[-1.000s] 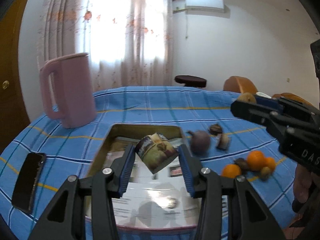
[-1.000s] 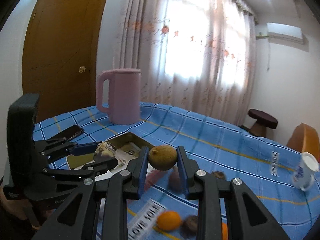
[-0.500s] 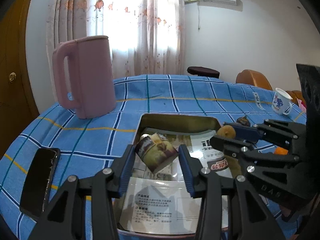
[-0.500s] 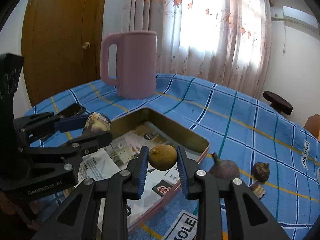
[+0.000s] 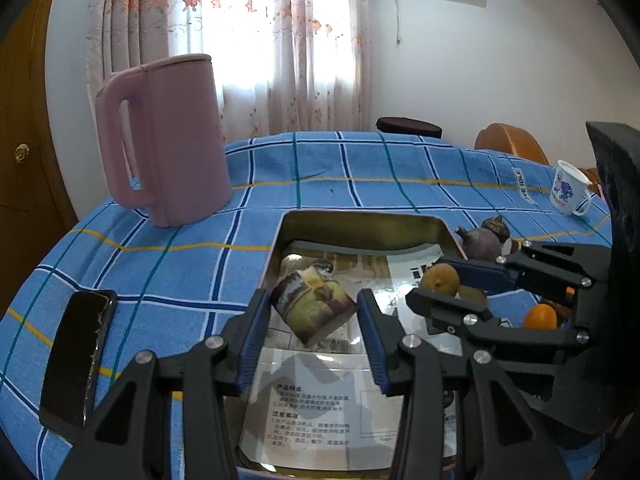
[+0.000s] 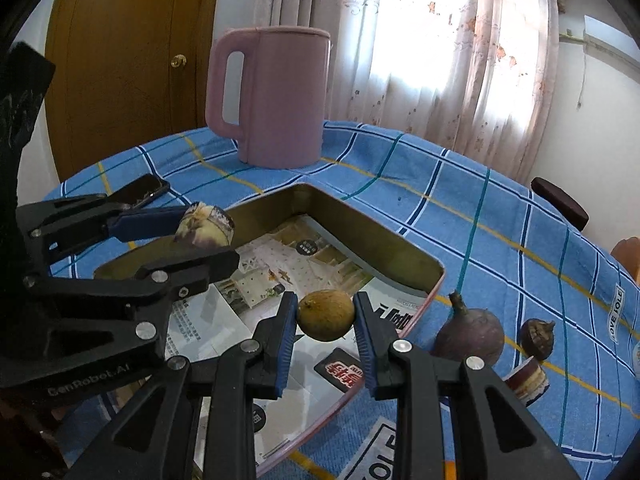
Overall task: Organize fruits
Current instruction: 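Open both grippers to drop the fruits into the tin box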
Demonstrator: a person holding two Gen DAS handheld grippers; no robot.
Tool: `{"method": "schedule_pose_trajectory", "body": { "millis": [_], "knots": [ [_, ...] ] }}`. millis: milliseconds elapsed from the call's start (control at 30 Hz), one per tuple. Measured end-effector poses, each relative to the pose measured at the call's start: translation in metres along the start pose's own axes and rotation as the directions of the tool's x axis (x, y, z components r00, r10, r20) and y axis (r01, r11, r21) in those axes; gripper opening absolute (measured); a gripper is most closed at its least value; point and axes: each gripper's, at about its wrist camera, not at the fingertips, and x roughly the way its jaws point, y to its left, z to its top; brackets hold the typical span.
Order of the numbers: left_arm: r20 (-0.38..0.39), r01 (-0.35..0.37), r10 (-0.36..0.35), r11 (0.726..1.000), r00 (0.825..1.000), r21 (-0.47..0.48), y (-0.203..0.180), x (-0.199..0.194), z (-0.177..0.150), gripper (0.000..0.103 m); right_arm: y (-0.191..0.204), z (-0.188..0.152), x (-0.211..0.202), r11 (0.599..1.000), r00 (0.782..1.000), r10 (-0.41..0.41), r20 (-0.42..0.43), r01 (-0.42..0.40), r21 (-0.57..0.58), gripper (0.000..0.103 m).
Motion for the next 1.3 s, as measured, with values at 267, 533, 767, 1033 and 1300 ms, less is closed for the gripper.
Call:
{"method": "schedule_pose_trajectory", "body": {
  "millis": [267,533,767,1033,1300],
  "knots": [
    [0.044,-0.031,0.032,0.999,0.999,-0.022,0.004,-0.016,-0.001,0.069,0.002,-0.001,-0.003,1.000,1.000,-0.009,-0.002,0.009,-0.002,0.062],
    [0.190,0.034,-0.025,0.998,0.982,-0.048,-0.010,-0.066,0.000,0.095,-0.016,-0.024,-0.063,0.997,0.994,-0.066,0.086,0.062,0.046,0.063],
    [0.174,0.149,-0.154,0.988,0.973,0.039,-0.070,-0.069,-0.007,0.095,-0.087,-0.083,-0.132,0.951,0.972,-0.219,0.085,0.193,0.240,0.063],
    [0.073,0.218,-0.231,0.965,0.970,0.149,-0.134,-0.050,-0.018,0.095,-0.137,-0.127,-0.145,0.893,0.958,-0.286,-0.023,0.275,0.357,0.062],
    [0.032,0.250,-0.260,0.950,0.965,0.190,-0.162,-0.043,-0.022,0.095,-0.146,-0.141,-0.136,0.897,0.979,-0.197,-0.052,0.201,0.395,0.052]
  ]
}}
